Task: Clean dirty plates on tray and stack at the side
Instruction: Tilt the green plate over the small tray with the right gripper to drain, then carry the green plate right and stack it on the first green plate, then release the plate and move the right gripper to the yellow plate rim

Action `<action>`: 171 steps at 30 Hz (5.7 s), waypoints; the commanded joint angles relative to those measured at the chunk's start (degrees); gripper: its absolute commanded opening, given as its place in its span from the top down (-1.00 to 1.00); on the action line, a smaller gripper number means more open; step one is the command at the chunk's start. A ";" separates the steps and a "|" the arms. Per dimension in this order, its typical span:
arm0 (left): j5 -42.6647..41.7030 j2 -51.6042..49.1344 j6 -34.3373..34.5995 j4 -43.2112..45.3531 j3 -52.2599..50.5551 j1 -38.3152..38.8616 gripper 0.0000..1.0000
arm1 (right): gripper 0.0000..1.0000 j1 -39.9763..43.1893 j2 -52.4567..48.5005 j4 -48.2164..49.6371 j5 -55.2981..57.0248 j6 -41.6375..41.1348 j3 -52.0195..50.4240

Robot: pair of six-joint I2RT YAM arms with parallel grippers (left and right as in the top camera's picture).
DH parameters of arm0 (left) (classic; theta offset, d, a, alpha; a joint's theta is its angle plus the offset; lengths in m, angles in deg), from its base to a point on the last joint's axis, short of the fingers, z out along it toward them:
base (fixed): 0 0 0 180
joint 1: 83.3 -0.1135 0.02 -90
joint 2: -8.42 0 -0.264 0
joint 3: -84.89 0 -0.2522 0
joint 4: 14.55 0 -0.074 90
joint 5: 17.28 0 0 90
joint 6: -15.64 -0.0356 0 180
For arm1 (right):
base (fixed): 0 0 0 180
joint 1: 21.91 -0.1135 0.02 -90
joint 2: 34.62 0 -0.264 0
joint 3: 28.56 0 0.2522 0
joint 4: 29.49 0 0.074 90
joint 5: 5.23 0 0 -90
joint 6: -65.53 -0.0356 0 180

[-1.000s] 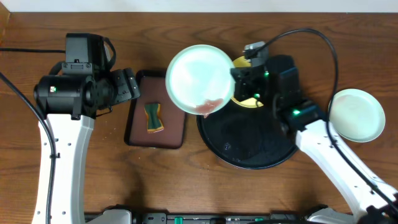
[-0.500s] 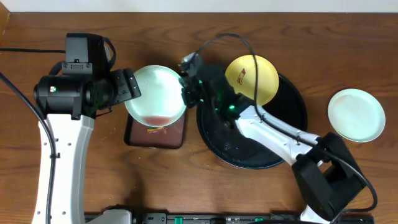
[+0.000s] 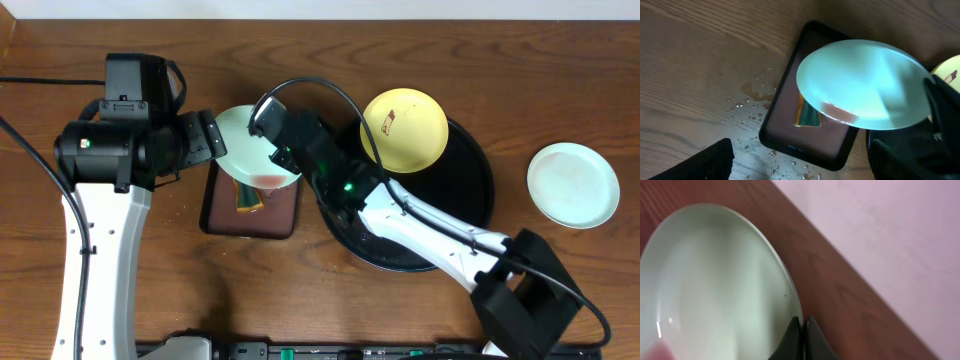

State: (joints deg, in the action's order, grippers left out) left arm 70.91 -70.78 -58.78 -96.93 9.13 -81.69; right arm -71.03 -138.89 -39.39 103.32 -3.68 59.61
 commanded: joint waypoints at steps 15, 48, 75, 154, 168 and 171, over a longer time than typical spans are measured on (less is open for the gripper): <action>-0.17 0.11 -0.33 -0.13 0.90 -0.20 -0.74 | 0.98 -1.99 10.38 -1.07 9.77 3.72 1.03; -0.17 0.11 -0.33 -0.13 0.90 -0.20 -0.75 | 0.98 -5.03 10.73 2.73 20.63 17.35 1.03; -0.17 0.11 -0.33 -0.13 0.90 -0.20 -0.75 | 0.98 -5.60 10.58 0.52 25.33 14.40 1.01; -0.15 0.11 -0.33 -0.13 0.90 -0.20 -0.75 | -0.26 89.15 24.41 -29.16 -56.63 -32.24 -20.74; -0.17 0.11 -0.33 -0.13 0.90 -0.20 -0.75 | -0.18 43.30 22.75 -25.97 -29.77 -29.44 -20.35; -0.17 0.11 -0.33 -0.13 0.90 -0.20 -0.75 | -0.17 39.28 13.25 -25.66 -23.12 -29.44 -15.10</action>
State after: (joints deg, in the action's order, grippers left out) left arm 70.91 -70.78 -58.78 -96.93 9.13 -81.69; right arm -29.00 -117.93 -64.75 68.76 -33.95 39.66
